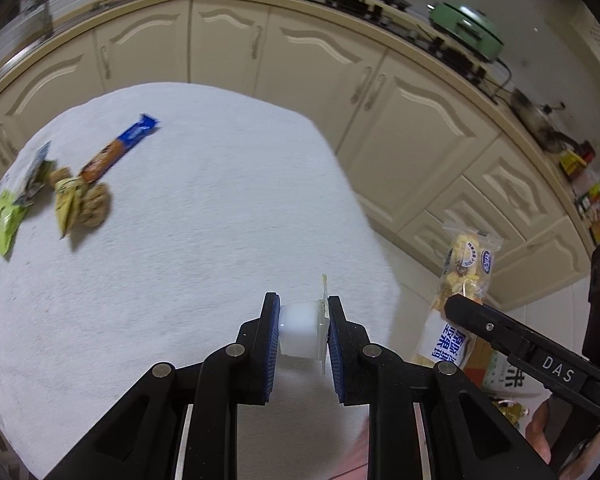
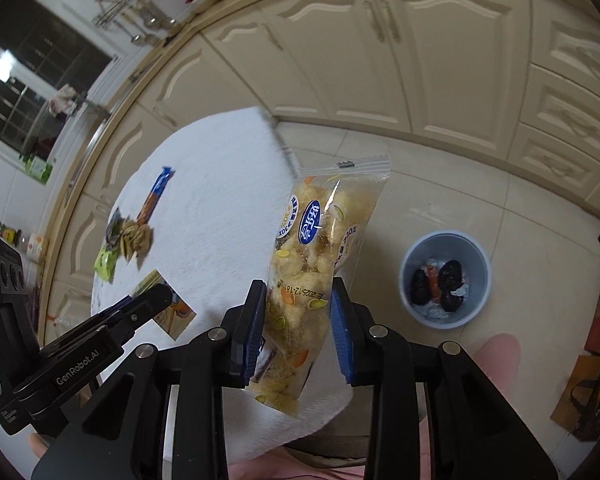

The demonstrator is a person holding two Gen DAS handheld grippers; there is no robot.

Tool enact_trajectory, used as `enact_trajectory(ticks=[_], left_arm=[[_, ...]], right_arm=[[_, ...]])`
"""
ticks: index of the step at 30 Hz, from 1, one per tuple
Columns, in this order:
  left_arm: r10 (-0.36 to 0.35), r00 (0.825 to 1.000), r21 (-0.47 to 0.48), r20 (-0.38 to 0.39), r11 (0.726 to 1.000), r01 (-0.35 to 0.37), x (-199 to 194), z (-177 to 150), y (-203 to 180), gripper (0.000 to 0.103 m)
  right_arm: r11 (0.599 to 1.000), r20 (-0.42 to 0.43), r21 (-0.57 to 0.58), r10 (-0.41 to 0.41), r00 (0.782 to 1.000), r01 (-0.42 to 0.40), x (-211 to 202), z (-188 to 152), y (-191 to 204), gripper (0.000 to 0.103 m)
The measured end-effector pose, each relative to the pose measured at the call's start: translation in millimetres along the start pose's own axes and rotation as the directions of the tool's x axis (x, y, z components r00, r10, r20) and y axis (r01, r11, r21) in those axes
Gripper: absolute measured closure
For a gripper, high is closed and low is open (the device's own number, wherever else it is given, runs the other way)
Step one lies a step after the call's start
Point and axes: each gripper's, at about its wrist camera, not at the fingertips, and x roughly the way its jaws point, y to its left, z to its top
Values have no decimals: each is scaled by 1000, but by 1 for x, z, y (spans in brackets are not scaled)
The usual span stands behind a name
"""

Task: Collect trash
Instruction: 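Carry the white scrap and clear snack bag in both tools over the blue bin, then open the left tool to drop the white scrap while the right tool drops the snack bag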

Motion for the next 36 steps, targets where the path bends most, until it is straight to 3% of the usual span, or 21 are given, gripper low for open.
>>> enact_trajectory(ticks=[10, 15, 21, 23, 25, 26, 36], left_arm=[[-53, 995, 135, -88, 989, 64, 61, 16, -80, 84], [-45, 989, 202, -142, 977, 74, 102, 24, -119, 84], [-30, 981, 258, -189, 963, 79, 151, 39, -162, 83], [-6, 980, 261, -197, 964, 59, 168, 46, -171, 68], [25, 981, 259, -191, 966, 26, 181, 49, -177, 34], [28, 984, 253, -177, 967, 18, 187, 52, -179, 30], [119, 974, 255, -191, 964, -67, 222, 55, -180, 24]], right_arm=[[988, 54, 135, -84, 995, 76, -36, 2, -83, 72], [972, 79, 194, -152, 985, 134, -47, -1, -120, 72], [953, 69, 267, -170, 983, 146, -50, 1, -161, 72], [945, 64, 291, -175, 983, 149, -50, 2, -174, 72], [940, 56, 307, -174, 983, 149, -48, 2, -183, 72], [937, 52, 315, -175, 983, 150, -48, 1, -187, 72], [930, -8, 332, -165, 986, 158, -20, 4, -200, 72]])
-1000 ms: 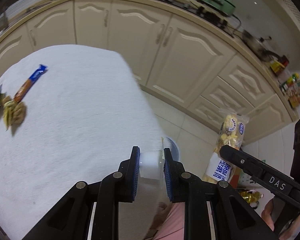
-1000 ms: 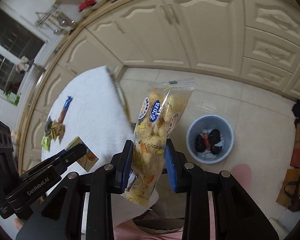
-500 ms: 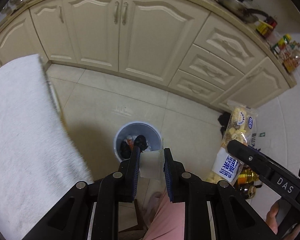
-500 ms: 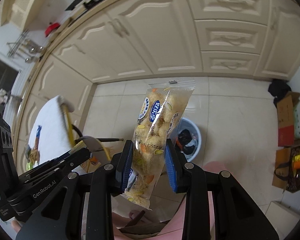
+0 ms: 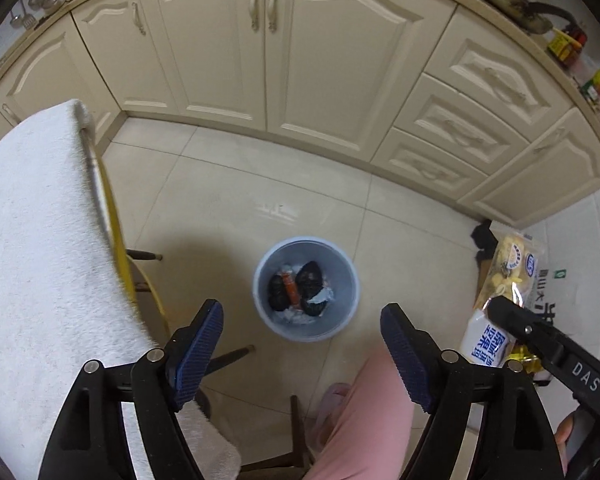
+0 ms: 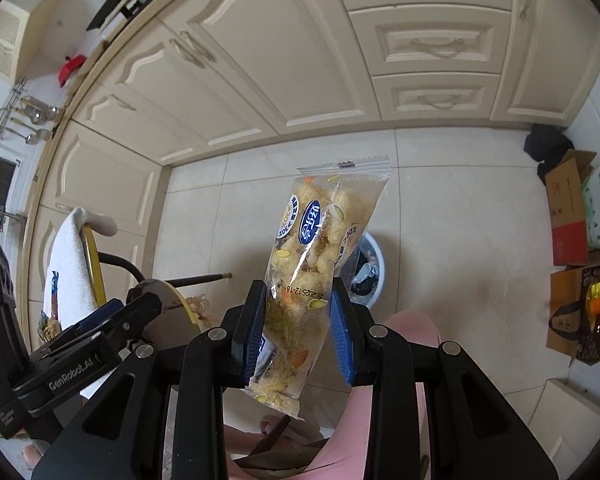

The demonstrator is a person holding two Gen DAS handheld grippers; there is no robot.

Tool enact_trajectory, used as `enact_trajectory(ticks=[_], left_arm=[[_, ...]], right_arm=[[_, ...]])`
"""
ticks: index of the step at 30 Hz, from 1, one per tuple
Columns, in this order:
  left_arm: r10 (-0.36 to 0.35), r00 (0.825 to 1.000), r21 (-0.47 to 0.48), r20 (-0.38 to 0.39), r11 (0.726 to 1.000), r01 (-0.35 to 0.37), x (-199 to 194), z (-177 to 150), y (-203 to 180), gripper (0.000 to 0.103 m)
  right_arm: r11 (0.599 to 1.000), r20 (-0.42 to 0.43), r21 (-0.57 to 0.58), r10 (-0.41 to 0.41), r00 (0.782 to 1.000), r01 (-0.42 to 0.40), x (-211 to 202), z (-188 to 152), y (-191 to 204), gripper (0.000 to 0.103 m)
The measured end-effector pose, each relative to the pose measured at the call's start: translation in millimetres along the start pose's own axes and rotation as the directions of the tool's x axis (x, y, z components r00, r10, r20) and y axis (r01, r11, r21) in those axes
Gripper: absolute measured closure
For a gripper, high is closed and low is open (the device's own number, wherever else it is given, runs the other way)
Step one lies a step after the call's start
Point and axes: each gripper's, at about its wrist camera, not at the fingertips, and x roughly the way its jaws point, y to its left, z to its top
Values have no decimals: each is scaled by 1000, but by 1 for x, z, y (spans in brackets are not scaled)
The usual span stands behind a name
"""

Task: Collect trash
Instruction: 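Open the left tool to drop the white scrap while the right tool drops the snack bag, then move both tools back over the table of snack wrappers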

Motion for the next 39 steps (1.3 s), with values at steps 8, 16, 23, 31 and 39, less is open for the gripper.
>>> enact_trajectory(ticks=[8, 16, 23, 31, 39], left_arm=[[38, 998, -36, 42, 999, -37, -21, -14, 9, 18], [70, 996, -90, 53, 994, -65, -34, -30, 31, 16], [72, 996, -83, 53, 994, -67, -37, -37, 32, 15], [54, 997, -75, 63, 996, -49, -53, -51, 38, 15], [49, 994, -74, 98, 996, -42, -84, -74, 49, 15]], right_arm=[[997, 0, -71, 10, 1000, -10, 15, 0, 34, 68], [989, 139, -116, -78, 987, 94, -3, -7, 54, 11], [983, 162, -120, -117, 980, 137, -11, -11, 55, 11], [980, 193, -128, -126, 973, 152, -28, -23, 61, 11], [977, 236, -146, -121, 964, 158, -49, -38, 72, 11]])
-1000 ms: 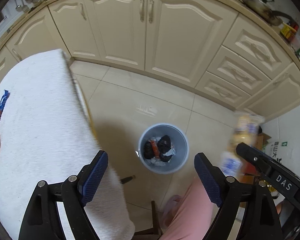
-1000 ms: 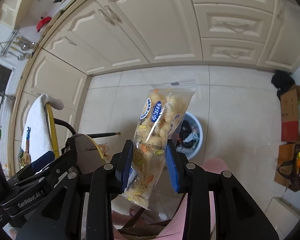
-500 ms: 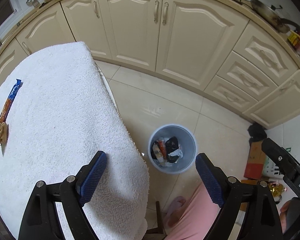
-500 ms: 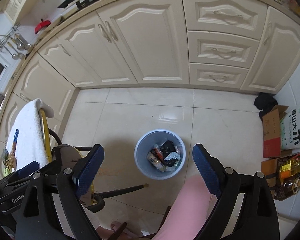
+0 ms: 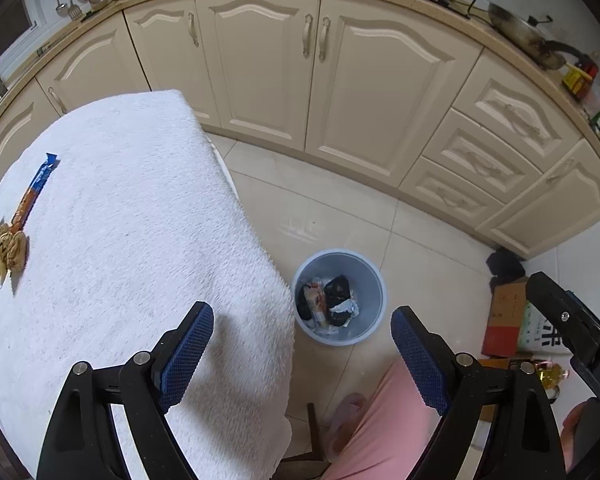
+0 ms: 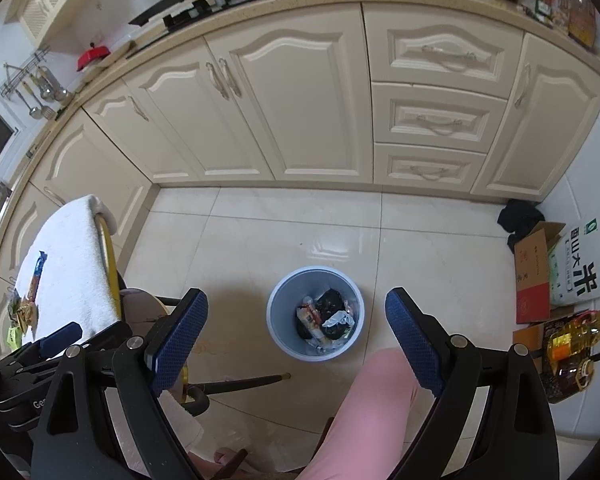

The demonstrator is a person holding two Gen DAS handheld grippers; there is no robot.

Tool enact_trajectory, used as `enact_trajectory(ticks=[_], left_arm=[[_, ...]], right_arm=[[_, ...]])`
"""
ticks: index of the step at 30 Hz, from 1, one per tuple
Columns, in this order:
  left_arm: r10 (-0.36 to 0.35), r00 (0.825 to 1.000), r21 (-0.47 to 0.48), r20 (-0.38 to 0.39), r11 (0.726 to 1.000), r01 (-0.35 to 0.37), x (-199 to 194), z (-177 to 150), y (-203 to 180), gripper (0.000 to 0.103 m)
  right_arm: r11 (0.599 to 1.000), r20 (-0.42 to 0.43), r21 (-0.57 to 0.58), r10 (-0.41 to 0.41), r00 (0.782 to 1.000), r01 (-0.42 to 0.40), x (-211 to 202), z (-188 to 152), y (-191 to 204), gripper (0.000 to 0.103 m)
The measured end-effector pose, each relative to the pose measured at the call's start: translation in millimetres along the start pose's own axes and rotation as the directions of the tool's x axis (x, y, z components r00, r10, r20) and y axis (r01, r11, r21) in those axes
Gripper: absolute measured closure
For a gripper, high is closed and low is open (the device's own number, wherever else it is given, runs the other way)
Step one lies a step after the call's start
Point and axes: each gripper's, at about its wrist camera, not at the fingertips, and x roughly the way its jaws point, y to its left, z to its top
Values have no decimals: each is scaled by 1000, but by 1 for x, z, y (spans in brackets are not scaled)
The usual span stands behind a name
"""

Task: Collect trash
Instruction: 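Move both tools back over the table of snack wrappers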

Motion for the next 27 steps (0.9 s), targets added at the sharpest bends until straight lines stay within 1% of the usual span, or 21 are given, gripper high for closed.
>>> enact_trajectory(ticks=[6, 13, 20, 24, 27], left_arm=[[7, 999, -9, 39, 1000, -6, -29, -20, 12, 15], [31, 995, -44, 91, 999, -28, -69, -50, 41, 15], [97, 986, -141, 137, 987, -78, -113, -87, 91, 14], [139, 980, -211, 145, 972, -106, -134, -107, 123, 14], [173, 974, -269, 144, 954, -129, -147, -120, 147, 14]], right_arm=[[999, 30, -30, 13, 999, -12, -18, -8, 15, 10], [994, 54, -92, 59, 997, -54, -33, -18, 50, 10], [973, 49, -195, 137, 989, -125, -38, -31, 107, 8], [949, 34, -272, 177, 984, -162, -39, -42, 146, 7], [927, 18, -323, 206, 978, -190, -38, -50, 175, 7]])
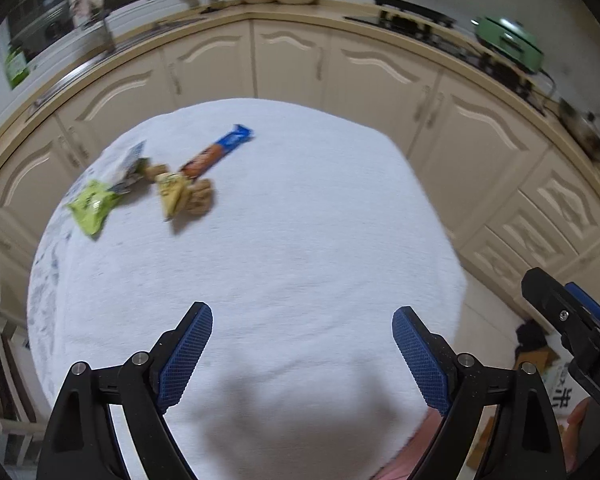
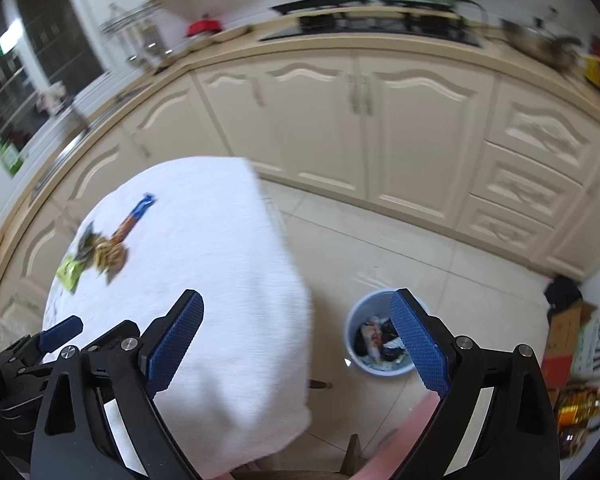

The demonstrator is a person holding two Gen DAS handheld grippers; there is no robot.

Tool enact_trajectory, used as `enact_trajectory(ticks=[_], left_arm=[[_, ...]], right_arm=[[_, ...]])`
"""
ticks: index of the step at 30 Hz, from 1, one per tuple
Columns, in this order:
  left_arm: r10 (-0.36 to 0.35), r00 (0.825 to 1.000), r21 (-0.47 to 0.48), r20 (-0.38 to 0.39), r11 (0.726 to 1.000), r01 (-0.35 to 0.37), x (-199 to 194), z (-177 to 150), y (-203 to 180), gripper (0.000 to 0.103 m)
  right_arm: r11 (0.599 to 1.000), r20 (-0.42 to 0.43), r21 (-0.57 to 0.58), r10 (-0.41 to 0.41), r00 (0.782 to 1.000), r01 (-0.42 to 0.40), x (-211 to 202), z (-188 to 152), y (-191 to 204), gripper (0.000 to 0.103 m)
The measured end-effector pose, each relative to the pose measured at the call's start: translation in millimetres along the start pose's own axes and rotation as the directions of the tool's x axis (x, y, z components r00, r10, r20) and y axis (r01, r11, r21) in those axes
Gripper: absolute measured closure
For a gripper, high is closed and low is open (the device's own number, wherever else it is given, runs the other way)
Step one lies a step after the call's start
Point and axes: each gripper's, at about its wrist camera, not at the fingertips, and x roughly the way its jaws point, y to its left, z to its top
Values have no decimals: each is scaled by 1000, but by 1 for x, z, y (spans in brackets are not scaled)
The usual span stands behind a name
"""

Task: Collect trash
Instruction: 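Move both tools back over the table of snack wrappers, then grasp the gold wrapper with the right tool while the left tool grasps the green snack bag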

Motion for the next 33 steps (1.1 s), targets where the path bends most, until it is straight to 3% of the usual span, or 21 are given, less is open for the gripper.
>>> enact_trajectory(ticks=[14, 25, 33], left_arm=[[139, 990, -214, -33, 966, -143, -9, 5, 107, 14], [174, 982, -270, -70, 945, -187, 20, 25, 166, 14], [163, 981, -301, -104, 935, -188, 59, 47, 206, 14]], right_arm=[[969, -90, -217, 100, 991, -118, 53, 4, 119, 7], [916, -173, -359, 124, 977, -180, 96, 6, 192, 7], [886, -186, -426, 112, 976, -183, 121, 20, 231, 7]])
